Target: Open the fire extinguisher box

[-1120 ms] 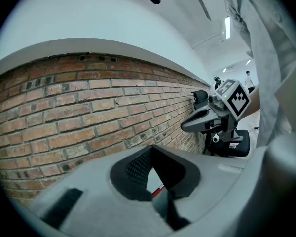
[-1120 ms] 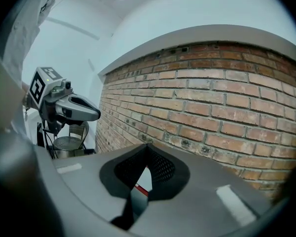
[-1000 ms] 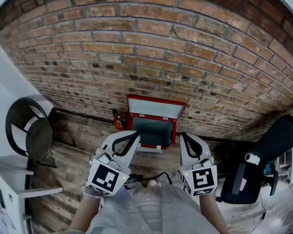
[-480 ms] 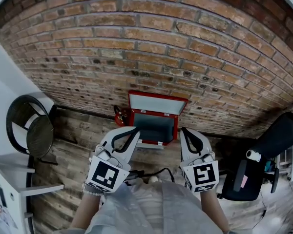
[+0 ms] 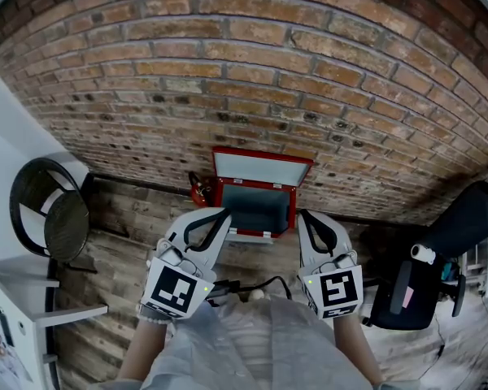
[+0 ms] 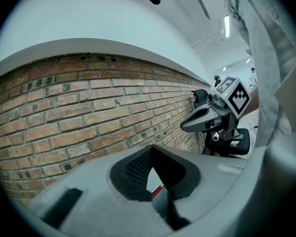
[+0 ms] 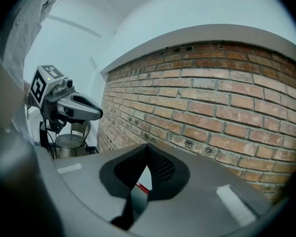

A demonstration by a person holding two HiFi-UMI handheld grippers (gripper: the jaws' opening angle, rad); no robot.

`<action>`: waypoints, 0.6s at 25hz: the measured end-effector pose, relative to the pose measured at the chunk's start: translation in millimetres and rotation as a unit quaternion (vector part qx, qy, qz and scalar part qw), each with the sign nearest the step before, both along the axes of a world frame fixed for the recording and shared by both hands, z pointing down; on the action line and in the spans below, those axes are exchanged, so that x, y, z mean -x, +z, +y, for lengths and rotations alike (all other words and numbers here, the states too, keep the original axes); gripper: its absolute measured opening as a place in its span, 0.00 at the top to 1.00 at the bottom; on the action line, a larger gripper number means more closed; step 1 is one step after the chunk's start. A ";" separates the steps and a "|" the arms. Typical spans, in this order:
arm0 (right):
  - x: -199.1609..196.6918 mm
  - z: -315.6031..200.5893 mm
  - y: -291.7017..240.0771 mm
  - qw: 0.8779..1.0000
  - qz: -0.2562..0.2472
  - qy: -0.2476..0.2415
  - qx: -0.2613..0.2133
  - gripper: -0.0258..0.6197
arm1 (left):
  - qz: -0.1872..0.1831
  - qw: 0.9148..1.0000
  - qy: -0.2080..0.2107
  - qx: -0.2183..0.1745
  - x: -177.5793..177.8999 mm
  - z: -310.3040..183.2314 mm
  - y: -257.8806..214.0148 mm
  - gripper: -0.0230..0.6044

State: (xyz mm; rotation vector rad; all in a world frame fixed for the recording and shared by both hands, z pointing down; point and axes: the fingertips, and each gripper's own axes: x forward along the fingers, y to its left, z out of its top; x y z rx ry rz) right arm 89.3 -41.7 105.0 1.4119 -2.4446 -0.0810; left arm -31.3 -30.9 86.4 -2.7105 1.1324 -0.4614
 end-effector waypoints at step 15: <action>6.6 1.5 1.3 1.000 0.010 -0.012 0.000 0.95 | 0.007 1.000 -0.008 0.000 4.7 -0.5 -1.1 0.96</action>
